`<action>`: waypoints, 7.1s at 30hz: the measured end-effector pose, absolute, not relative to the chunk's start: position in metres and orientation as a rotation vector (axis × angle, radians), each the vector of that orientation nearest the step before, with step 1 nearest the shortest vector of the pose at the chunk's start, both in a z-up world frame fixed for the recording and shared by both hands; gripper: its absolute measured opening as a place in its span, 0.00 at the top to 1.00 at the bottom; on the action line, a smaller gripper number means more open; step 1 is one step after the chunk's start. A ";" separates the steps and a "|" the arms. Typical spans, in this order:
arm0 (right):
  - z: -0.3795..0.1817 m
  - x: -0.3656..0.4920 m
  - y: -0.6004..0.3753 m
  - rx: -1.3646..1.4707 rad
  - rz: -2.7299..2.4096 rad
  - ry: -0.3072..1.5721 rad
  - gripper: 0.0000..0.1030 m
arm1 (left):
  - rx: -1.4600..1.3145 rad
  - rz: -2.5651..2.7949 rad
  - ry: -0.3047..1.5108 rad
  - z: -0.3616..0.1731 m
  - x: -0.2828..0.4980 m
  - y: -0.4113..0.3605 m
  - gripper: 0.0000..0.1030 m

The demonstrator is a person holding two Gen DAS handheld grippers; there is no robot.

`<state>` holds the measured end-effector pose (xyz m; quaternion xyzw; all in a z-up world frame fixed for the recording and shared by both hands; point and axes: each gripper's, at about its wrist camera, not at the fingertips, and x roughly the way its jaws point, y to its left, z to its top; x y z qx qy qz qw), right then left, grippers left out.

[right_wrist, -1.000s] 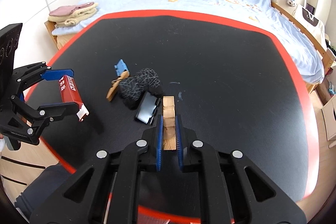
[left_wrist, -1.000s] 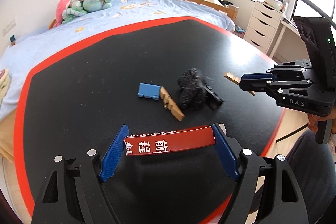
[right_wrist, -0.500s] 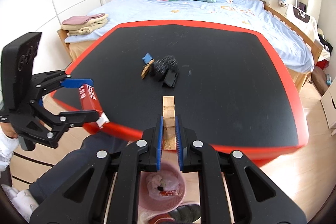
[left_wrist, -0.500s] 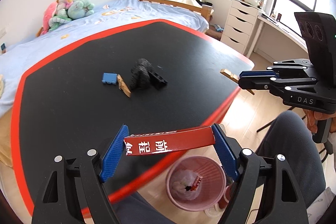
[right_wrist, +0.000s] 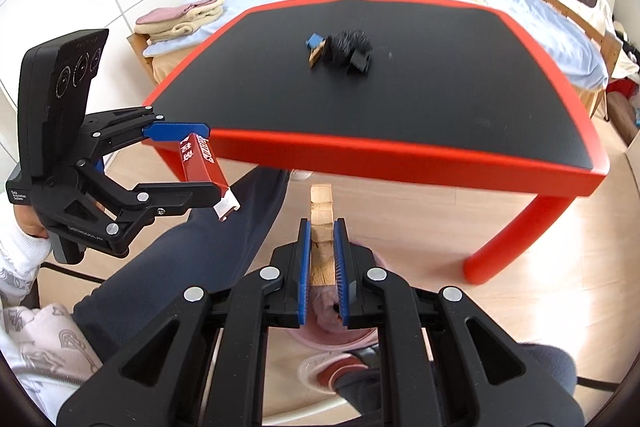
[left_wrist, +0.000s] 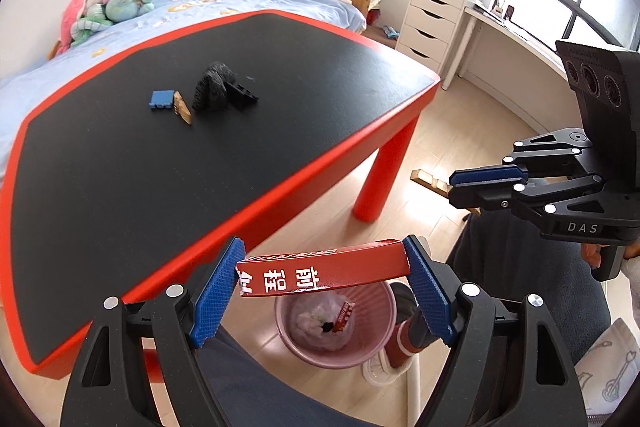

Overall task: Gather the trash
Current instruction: 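Carry the red box and wooden stick over the wastebasket and open both tools, then move both tools back over the table toward the remaining items, then grasp the wooden clothespin with the left tool while the right tool grasps the black phone, then carry clothespin and black phone over the pink wastebasket and open both tools, then move both tools back over the table toward the blue block and knit item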

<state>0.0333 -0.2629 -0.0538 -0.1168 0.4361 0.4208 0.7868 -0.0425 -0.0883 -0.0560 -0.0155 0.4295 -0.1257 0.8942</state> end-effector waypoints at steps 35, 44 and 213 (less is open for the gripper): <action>-0.074 0.047 -0.269 -0.180 0.866 0.995 0.04 | -0.120 -0.221 0.923 -0.067 -0.039 -0.079 0.07; -0.071 0.047 -0.268 -0.177 0.871 0.994 0.03 | -0.139 -0.195 0.918 -0.065 -0.039 -0.070 0.07; -0.082 0.036 -0.260 -0.276 0.870 0.971 0.05 | -0.088 -0.174 0.945 -0.072 -0.035 -0.078 0.07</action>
